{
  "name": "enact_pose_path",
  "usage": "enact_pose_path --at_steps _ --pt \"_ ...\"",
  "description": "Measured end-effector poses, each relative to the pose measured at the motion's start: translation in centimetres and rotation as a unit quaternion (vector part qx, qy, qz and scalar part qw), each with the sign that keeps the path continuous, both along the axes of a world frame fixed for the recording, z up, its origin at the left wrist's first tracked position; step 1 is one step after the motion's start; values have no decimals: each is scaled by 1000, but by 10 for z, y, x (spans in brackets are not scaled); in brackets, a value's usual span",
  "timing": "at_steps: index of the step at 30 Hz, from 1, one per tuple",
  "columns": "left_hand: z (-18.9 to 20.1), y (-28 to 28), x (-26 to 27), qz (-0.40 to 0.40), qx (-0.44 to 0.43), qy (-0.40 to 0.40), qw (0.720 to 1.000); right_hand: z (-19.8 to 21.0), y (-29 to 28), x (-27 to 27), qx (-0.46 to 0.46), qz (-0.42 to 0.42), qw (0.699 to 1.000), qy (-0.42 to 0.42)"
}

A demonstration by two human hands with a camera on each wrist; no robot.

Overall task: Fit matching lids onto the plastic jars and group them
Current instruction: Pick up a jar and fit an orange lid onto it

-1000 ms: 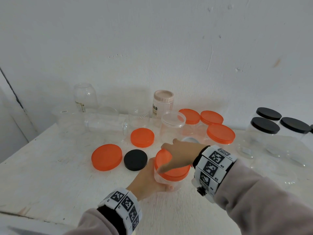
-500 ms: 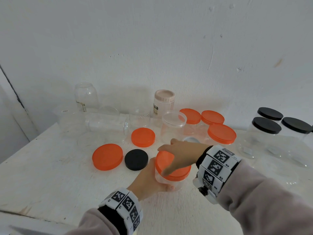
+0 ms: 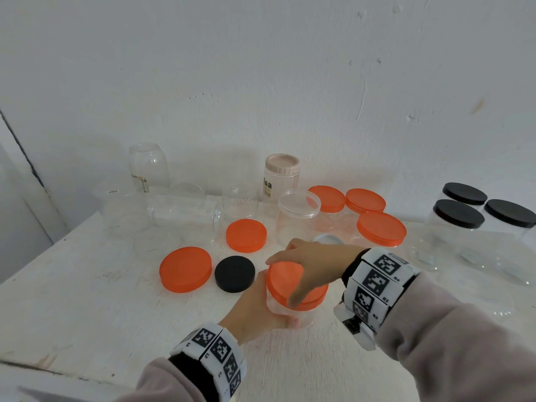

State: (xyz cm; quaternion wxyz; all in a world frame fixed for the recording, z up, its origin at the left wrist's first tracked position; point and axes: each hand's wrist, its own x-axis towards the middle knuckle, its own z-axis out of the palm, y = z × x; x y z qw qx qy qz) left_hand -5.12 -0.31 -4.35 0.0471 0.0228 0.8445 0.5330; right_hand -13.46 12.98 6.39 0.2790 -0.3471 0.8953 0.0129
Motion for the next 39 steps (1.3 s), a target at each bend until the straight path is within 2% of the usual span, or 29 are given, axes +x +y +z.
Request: enact_pose_path --at_steps 6,10,13,20,22,24,26,29,39 --pt "-1 -1 1 -2 11 -1 1000 -8 -3 2 17 -42 998 47" --pt "0 0 1 12 1 -10 1000 0 -5 3 23 8 1000 11" --pt "1 1 0 10 -6 -9 1000 0 -3 2 3 15 1000 -2" --pt "-6 -1 0 14 11 -14 1000 -14 -6 6 23 -62 994 91" --pt "-7 -1 -1 14 9 -13 1000 -12 -4 5 34 -67 995 64" --pt "-6 -1 -1 18 -2 -20 1000 -6 -1 4 45 -35 998 26" --pt "-5 -1 -2 23 -17 -25 999 -1 0 3 29 0 1000 -5" --pt "-3 0 -1 23 -23 -22 999 -2 0 1 2 8 1000 -14" --pt "-6 -2 1 25 7 -23 999 -19 -4 10 21 -79 994 78"
